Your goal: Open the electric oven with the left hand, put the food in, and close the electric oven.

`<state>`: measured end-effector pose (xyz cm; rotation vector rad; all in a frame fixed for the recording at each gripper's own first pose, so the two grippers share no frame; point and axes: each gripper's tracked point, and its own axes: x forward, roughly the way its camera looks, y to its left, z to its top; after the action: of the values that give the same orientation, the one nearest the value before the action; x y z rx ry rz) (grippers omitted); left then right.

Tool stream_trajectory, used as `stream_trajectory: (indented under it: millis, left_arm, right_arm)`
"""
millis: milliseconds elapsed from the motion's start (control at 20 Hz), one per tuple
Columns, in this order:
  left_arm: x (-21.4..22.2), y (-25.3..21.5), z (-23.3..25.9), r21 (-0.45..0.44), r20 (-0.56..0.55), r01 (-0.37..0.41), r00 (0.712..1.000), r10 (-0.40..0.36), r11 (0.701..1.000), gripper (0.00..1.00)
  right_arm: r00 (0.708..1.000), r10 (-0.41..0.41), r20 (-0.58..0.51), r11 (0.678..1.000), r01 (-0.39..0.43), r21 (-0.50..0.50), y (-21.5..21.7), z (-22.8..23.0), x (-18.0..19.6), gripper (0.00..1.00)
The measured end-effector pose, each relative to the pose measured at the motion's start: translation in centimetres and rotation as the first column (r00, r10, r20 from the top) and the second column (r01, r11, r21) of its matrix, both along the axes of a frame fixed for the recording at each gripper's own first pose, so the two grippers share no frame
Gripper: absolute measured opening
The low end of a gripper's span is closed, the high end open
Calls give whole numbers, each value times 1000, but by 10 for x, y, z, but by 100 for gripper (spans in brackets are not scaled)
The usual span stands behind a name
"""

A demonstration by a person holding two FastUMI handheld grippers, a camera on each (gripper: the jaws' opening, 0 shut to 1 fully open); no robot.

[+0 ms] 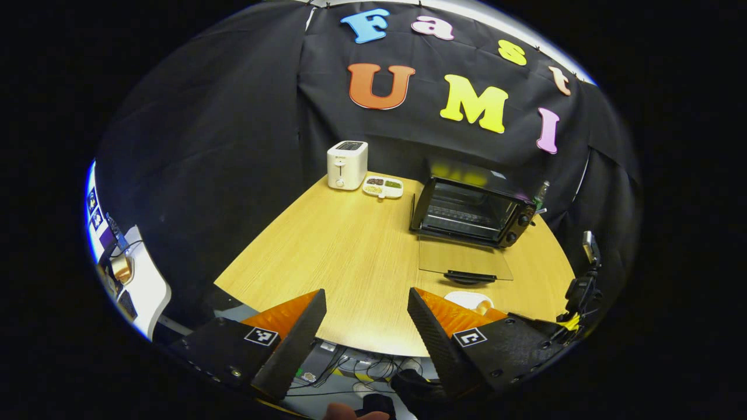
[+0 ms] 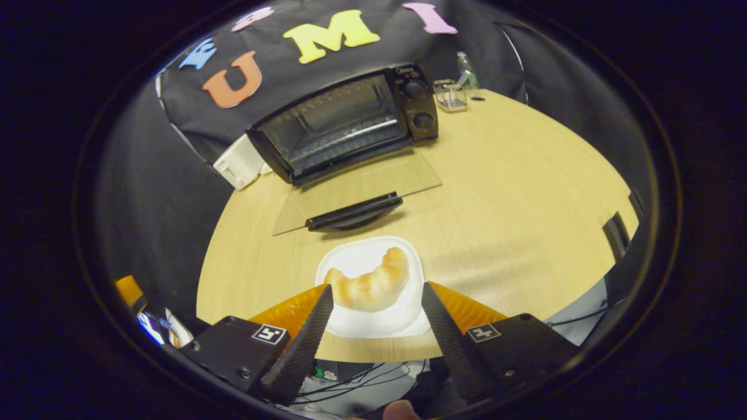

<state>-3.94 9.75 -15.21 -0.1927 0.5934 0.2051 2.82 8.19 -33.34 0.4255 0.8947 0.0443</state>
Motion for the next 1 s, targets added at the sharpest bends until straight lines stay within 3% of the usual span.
stream_trajectory:
  millis: [450, 700, 800, 1000]
  left_arm:
    - [4, 9, 3, -4, -10, -26, 1000, 26, 1000, 93]
    - [23, 4, 9, 7, -5, -45, 999, 45, 999, 93]
    - [32, 0, 10, 4, 4, -54, 999, 54, 999, 93]
    - [53, -9, 3, -9, -23, -67, 997, 67, 998, 93]
  right_arm:
    - [995, -36, -95, 999, 36, -8, 16, -19, 11, 86]
    - [977, -56, -208, 996, 69, 54, 21, -27, 19, 77]
    - [964, -45, -263, 993, 72, 94, 23, -31, 19, 72]
    - [956, 7, -293, 988, 39, 152, 18, -29, 22, 53]
